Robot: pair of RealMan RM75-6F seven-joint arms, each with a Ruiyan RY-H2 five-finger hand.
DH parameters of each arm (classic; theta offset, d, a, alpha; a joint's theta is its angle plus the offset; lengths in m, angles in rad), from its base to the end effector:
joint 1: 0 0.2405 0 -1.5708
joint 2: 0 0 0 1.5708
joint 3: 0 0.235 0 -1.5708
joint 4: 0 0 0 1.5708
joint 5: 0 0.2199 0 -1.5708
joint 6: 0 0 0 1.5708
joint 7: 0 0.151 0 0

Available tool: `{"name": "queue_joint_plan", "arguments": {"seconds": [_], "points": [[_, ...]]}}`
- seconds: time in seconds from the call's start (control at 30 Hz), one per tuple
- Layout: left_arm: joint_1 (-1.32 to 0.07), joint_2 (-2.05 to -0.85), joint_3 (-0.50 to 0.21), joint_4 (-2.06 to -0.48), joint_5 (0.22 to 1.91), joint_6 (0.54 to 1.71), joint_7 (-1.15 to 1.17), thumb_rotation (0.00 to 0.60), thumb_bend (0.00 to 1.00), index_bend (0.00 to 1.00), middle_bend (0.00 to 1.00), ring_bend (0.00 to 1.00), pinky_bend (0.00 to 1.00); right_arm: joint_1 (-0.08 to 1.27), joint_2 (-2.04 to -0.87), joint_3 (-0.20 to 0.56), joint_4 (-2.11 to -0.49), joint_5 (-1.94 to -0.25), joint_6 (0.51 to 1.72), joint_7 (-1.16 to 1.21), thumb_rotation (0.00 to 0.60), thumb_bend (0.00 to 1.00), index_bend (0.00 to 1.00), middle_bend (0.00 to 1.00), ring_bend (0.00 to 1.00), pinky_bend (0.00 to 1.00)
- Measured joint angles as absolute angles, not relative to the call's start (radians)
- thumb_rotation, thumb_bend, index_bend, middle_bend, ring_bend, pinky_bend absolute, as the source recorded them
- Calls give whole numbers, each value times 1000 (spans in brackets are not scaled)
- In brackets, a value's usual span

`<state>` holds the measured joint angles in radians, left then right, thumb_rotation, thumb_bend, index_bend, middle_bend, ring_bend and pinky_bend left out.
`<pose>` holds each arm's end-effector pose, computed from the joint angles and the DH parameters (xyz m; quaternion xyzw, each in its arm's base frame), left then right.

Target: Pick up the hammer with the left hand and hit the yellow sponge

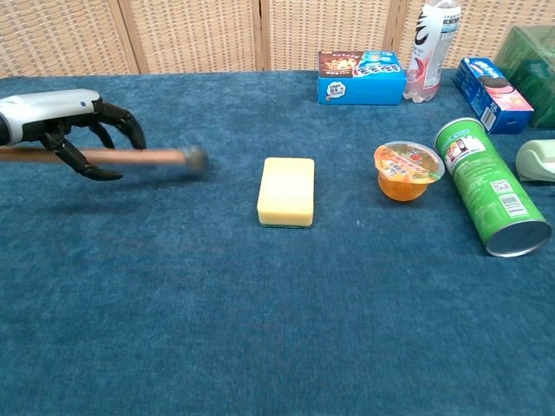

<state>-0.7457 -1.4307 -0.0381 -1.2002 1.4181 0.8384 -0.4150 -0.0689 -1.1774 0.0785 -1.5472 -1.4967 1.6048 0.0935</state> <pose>-0.2138 0.3636 0.0061 -0.7232 -0.4764 -0.3656 0.3412 -0.3202 -0.1452 0.1503 0.5153 -0.4098 0.4117 0.6301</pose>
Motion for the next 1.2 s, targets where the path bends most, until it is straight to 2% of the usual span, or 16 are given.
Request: {"name": "queue_joint_plan", "arguments": {"seconds": [0.13, 0.3, 0.57, 0.7, 1.0, 1.2], "points": [[-740, -1441, -50, -1207, 1404, 862, -315, 600, 189, 0, 59, 0, 94, -72, -1174, 79, -1546, -1496, 1611, 99, 600, 175, 544, 518, 486, 413], [-712, -1417, -55, -1263, 1397, 906, -289, 600, 188, 0, 58, 0, 93, -64, -1171, 81, -1547, -1503, 1607, 96, 600, 175, 544, 518, 486, 414], [-608, -1305, -23, -1403, 1407, 1024, -263, 600, 191, 6, 59, 0, 93, -45, -1170, 83, -1557, -1515, 1593, 78, 600, 175, 544, 518, 483, 407], [-551, -1232, 4, -1476, 1410, 1075, -255, 600, 192, 78, 89, 32, 93, -29, -1170, 84, -1569, -1532, 1584, 60, 600, 176, 544, 518, 480, 398], [-353, -1101, 81, -1611, 1479, 1339, -246, 600, 192, 235, 207, 140, 125, 7, -1173, 65, -1607, -1597, 1558, 23, 600, 175, 553, 531, 490, 397], [-225, -1070, 112, -1638, 1547, 1514, -217, 600, 192, 277, 240, 166, 132, 23, -1178, 51, -1629, -1630, 1551, 0, 600, 176, 567, 546, 494, 397]]}}
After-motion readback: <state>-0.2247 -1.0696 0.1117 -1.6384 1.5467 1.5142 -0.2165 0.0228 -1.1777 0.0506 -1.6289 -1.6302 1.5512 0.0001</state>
